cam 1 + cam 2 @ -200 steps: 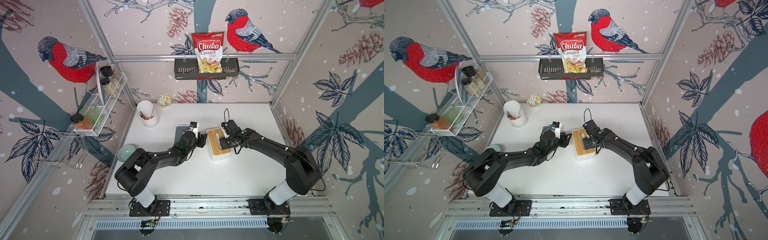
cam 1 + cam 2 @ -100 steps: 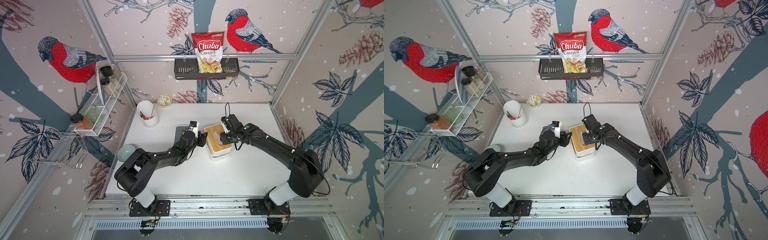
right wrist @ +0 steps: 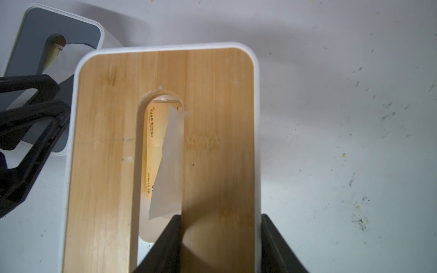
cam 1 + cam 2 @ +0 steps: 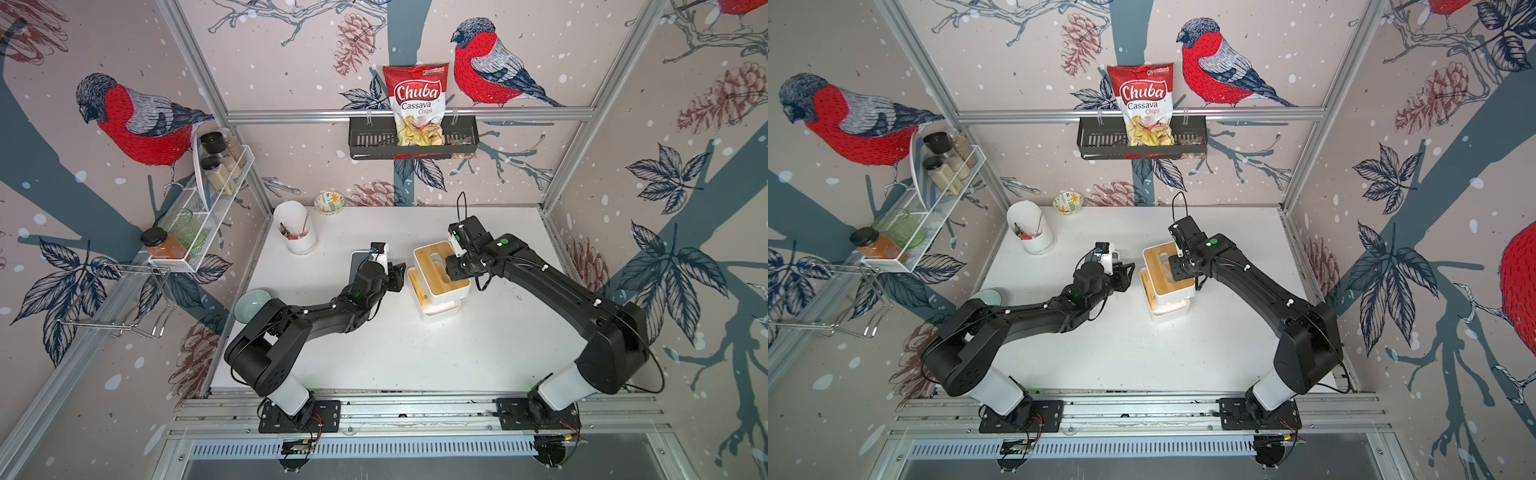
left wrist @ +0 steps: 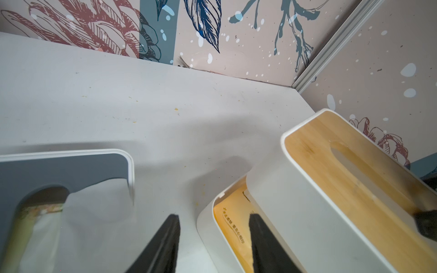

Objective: Put the tissue paper into the tissue box
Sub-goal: Pick up the box lid from the tissue box.

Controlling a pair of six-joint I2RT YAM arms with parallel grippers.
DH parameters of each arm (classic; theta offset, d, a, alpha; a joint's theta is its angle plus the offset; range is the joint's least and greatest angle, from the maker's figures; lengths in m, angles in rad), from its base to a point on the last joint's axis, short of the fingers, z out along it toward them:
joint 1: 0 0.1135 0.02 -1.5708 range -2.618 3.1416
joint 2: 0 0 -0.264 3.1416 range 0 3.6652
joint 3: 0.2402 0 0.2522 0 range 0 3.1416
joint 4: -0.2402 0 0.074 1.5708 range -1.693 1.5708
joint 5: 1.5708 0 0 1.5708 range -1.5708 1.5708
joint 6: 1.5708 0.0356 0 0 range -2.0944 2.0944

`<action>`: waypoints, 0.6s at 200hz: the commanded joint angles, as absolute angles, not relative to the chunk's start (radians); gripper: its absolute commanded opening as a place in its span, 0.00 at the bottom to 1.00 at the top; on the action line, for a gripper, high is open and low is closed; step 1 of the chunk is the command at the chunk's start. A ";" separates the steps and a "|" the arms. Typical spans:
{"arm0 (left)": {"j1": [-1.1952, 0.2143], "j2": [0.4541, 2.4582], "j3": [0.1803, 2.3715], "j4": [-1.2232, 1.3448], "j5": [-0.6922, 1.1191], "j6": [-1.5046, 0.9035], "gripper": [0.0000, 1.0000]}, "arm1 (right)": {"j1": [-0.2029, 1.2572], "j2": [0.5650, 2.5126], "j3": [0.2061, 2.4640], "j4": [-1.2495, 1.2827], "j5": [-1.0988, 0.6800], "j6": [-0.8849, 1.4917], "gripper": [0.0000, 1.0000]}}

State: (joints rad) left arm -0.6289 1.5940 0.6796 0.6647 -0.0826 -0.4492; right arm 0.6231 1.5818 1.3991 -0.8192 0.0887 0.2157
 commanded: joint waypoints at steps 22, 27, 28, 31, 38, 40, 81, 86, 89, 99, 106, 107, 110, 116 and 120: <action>-0.609 1.575 0.660 0.682 -0.104 -0.487 0.51 | 0.631 1.649 1.428 -0.850 0.027 0.196 0.37; -0.608 1.574 0.658 0.682 -0.104 -0.488 0.51 | 0.631 1.660 1.429 -0.851 0.024 0.195 0.36; -0.607 1.574 0.659 0.682 -0.104 -0.488 0.51 | 0.631 1.661 1.430 -0.850 0.023 0.195 0.36; -0.607 1.574 0.659 0.682 -0.104 -0.488 0.51 | 0.630 1.667 1.430 -0.851 0.021 0.193 0.36; -0.605 1.573 0.657 0.682 -0.105 -0.487 0.50 | 0.630 1.680 1.432 -0.852 0.017 0.191 0.36; -0.606 1.573 0.657 0.683 -0.104 -0.488 0.50 | 0.630 1.683 1.433 -0.853 0.016 0.190 0.36; -0.601 1.569 0.653 0.684 -0.103 -0.491 0.50 | 0.627 1.736 1.455 -0.854 0.016 0.184 0.33; -0.601 1.568 0.653 0.684 -0.103 -0.489 0.50 | 0.625 1.740 1.458 -0.856 0.017 0.184 0.33; -0.600 1.569 0.652 0.684 -0.102 -0.490 0.50 | 0.624 1.743 1.460 -0.857 0.018 0.184 0.33; -0.599 1.569 0.652 0.683 -0.101 -0.492 0.50 | 0.617 1.746 1.463 -0.857 0.016 0.183 0.32; -0.598 1.569 0.653 0.683 -0.100 -0.492 0.51 | 0.614 1.748 1.466 -0.857 0.013 0.181 0.32; -0.597 1.569 0.653 0.684 -0.101 -0.492 0.51 | 0.614 1.749 1.467 -0.857 0.013 0.181 0.32; -0.598 1.569 0.653 0.684 -0.099 -0.492 0.51 | 0.612 1.752 1.469 -0.858 0.013 0.181 0.32; -0.598 1.569 0.652 0.684 -0.098 -0.492 0.50 | 0.611 1.755 1.471 -0.858 0.010 0.180 0.32; -0.597 1.569 0.652 0.685 -0.096 -0.492 0.50 | 0.609 1.758 1.475 -0.858 0.008 0.178 0.32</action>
